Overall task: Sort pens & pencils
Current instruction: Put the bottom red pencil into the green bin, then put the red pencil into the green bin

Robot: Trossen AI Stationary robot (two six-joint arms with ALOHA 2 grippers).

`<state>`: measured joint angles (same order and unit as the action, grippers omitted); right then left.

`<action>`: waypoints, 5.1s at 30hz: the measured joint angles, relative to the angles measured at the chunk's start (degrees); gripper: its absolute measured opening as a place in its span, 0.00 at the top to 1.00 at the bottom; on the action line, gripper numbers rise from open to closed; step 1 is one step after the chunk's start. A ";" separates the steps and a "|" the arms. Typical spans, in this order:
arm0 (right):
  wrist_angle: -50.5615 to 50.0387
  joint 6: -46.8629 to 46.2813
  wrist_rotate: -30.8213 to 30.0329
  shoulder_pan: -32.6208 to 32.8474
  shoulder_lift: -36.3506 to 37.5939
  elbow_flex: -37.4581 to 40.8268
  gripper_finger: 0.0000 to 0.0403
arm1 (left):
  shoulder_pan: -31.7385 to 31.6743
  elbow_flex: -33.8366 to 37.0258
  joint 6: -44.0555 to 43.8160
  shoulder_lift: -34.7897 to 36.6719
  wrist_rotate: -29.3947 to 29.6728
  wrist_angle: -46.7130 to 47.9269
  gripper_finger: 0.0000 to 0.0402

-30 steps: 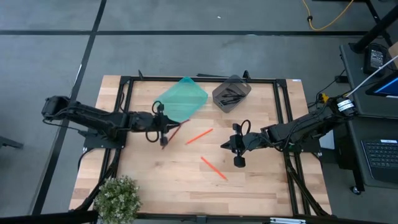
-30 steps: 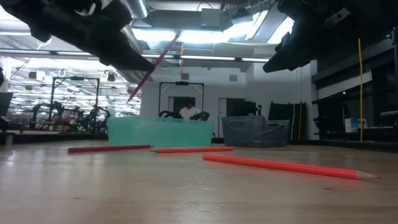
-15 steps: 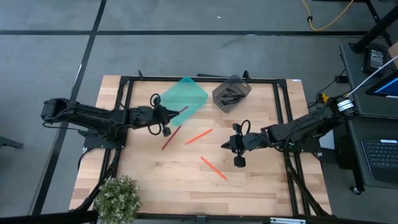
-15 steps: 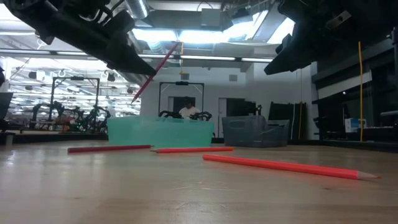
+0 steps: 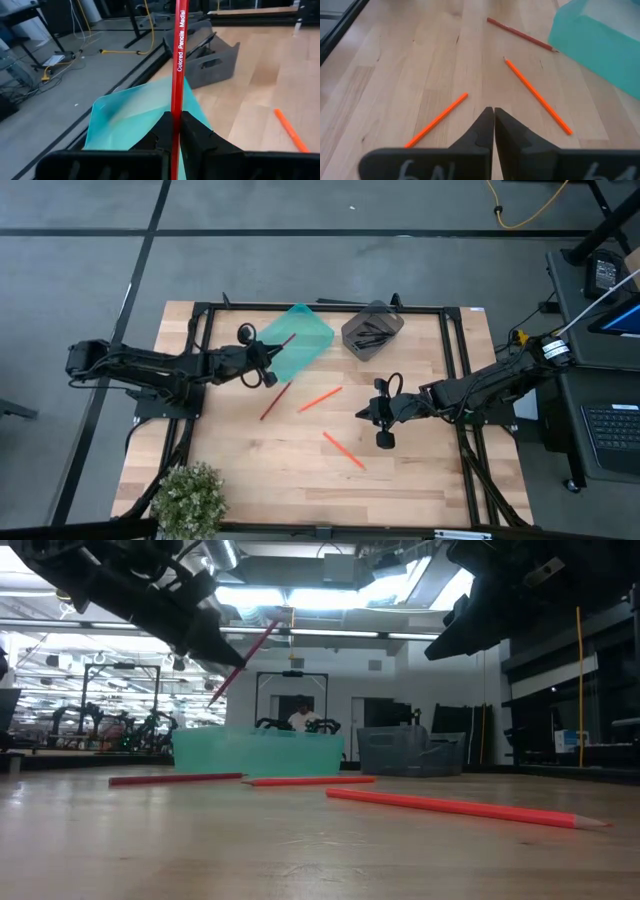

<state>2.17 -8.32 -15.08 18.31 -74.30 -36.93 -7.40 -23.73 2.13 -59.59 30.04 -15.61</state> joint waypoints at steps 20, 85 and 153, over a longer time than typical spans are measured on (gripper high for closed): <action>-0.39 0.08 -1.81 -0.02 0.00 -0.02 0.96 | -11.19 -4.39 -2.97 -0.42 -12.31 12.33 0.97; -2.72 1.04 -1.26 -2.78 0.00 -0.07 0.96 | -21.60 -36.48 6.03 -36.57 -25.05 47.84 0.87; -2.27 -2.08 0.14 2.21 0.00 -0.06 0.96 | 29.14 -23.89 -48.35 -17.68 -9.54 47.67 0.70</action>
<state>-0.10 -10.40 -14.94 20.51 -74.30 -36.99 21.74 -47.62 -46.22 -77.28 20.50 32.05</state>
